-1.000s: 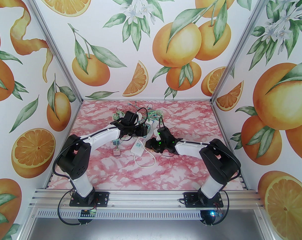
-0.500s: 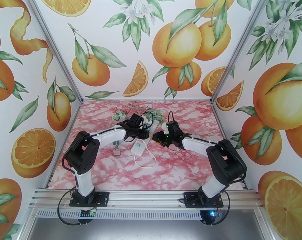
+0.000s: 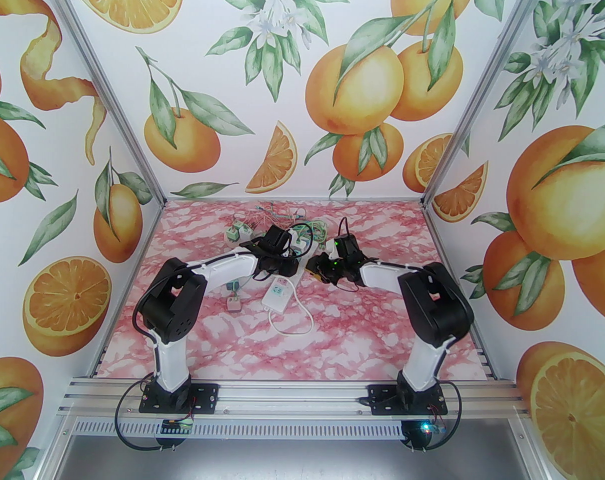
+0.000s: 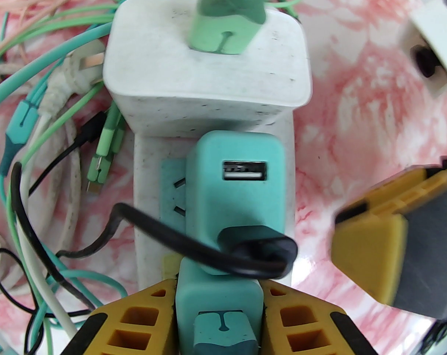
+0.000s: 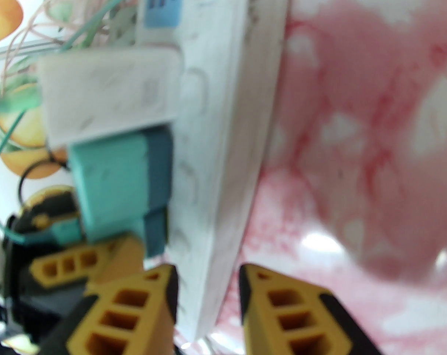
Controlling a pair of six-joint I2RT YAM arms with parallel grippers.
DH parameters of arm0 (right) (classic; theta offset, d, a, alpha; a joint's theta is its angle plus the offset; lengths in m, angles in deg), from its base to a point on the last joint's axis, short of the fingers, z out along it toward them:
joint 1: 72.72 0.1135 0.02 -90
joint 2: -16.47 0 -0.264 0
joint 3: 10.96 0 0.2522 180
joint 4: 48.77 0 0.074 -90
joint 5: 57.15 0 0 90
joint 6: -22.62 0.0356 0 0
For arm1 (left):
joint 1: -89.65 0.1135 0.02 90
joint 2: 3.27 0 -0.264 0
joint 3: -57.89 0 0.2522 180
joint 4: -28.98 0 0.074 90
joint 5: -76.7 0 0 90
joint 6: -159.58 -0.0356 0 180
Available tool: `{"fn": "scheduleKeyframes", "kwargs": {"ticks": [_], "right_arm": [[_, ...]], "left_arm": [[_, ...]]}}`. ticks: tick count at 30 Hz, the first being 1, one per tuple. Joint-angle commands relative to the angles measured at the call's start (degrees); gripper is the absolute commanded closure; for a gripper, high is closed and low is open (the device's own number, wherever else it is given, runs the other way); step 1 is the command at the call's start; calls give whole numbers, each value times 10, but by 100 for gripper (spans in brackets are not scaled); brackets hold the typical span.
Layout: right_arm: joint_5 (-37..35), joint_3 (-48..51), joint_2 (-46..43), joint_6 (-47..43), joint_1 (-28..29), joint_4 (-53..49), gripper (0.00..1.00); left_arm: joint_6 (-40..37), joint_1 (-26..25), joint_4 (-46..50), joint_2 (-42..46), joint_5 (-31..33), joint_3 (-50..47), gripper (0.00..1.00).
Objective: Pull the plug off the socket
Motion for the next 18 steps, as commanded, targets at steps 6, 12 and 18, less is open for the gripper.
{"fn": "scheduleKeyframes", "kwargs": {"ticks": [6,12,18], "right_arm": [[41,-44,55,21,-3,37,67],[34,-41,67,-8,-2,-10,66],[12,-49,80,-48,-1,-78,67]], "left_arm": [[1,-16,20,-20,1,21,70],[11,-18,23,-23,-2,31,71],[24,-18,23,-19,-8,33,72]]}}
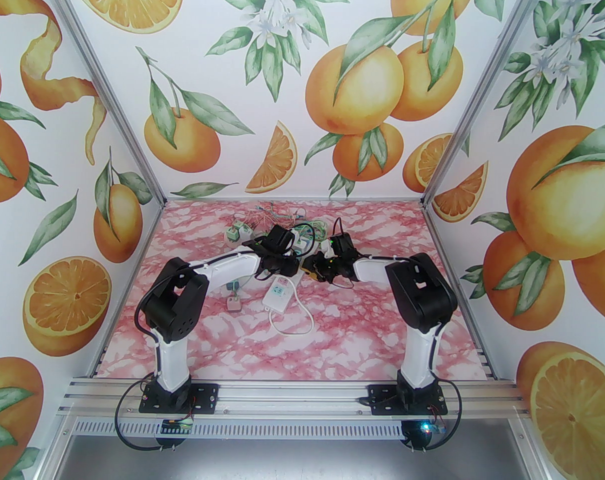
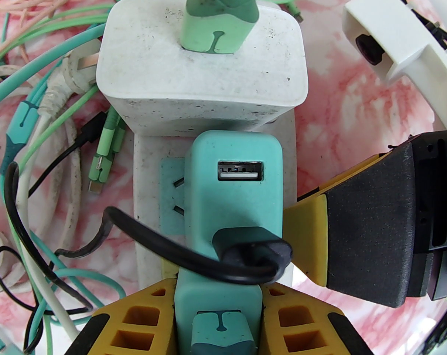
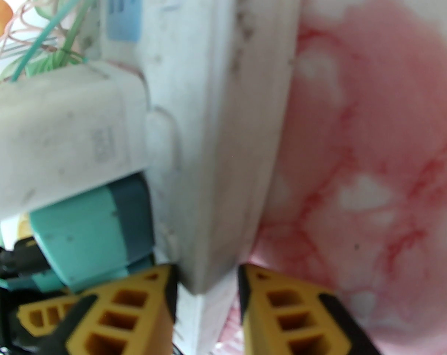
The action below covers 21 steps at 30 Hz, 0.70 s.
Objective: Pull the plug off the socket
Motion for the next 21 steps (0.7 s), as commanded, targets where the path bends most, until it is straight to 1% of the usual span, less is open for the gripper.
{"fn": "scheduleKeyframes", "kwargs": {"ticks": [1,8,14,17,21], "right_arm": [[-23,-9,27,-35,2,-76,67],[-73,-25,33,-69,3,-152,67],[-83,-21,37,-75,4,-163,67],[-83,-19,36,-75,4,-161,67],[-83,-23,35,-75,4,-162,67]], "left_arm": [[18,-10,6,-11,-23,17,72],[48,3,-1,13,-50,14,76],[94,42,-45,49,-110,-18,78],[79,40,-29,56,-99,-10,78],[50,26,11,59,-46,7,78]]}}
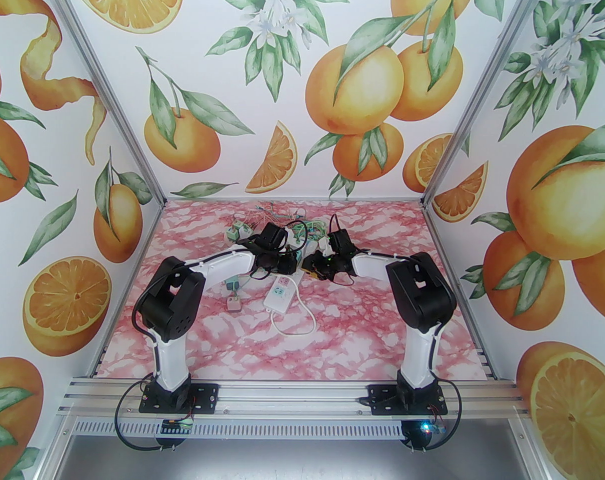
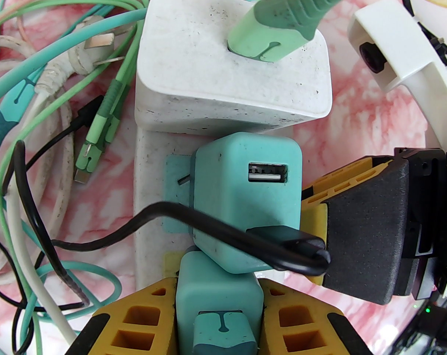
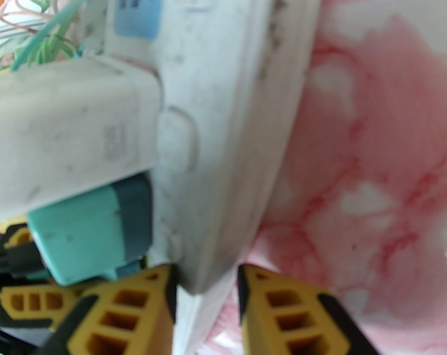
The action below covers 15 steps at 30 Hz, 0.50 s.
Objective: Pull the plug off the socket
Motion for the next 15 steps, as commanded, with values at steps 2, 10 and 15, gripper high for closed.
{"fn": "scheduleKeyframes", "kwargs": {"ticks": [2,10,15], "right_arm": [[-59,11,32,-10,2,-84,67],[-61,6,31,-11,3,-89,67],[-57,-1,16,-16,3,-93,66]], "left_arm": [[-12,-12,34,54,47,24,80],[-35,-42,64,65,114,35,80],[-36,-41,77,89,113,43,80]]}}
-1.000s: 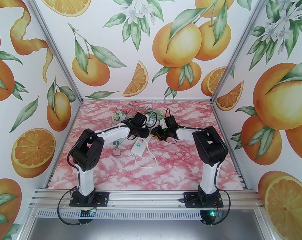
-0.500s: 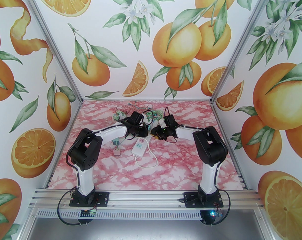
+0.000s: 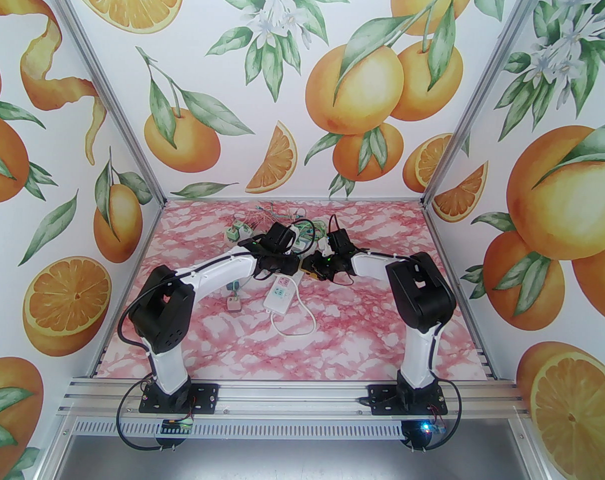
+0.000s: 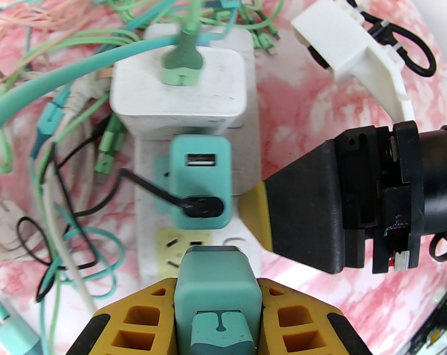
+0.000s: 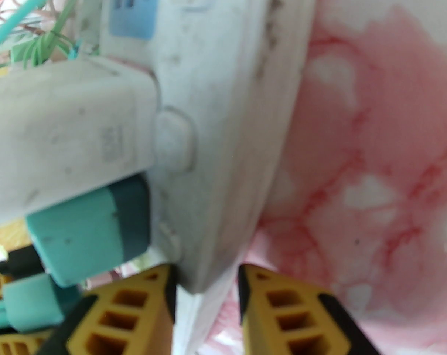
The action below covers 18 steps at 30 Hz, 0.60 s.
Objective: Pull the plug off the socket
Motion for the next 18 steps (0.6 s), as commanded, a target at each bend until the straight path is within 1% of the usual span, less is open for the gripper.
{"fn": "scheduleKeyframes", "kwargs": {"ticks": [1,5,10,12,15,17,18], "right_arm": [[-52,3,11,-13,2,-77,65],[-50,-17,-19,-25,0,-89,64],[-58,-41,-63,-42,-3,-109,60],[-70,-48,-98,-48,-11,-123,57],[-81,-41,-132,-49,-24,-130,54],[-87,-30,-155,-49,-33,-132,53],[-90,-22,-168,-49,-38,-134,52]], "left_arm": [[-10,3,19,40,11,28,80],[-21,4,35,56,9,43,80],[-47,4,61,53,12,69,80],[-77,4,89,41,25,101,80],[-97,9,110,24,32,136,80],[-95,21,120,11,19,160,80],[-91,29,121,4,3,171,80]]}}
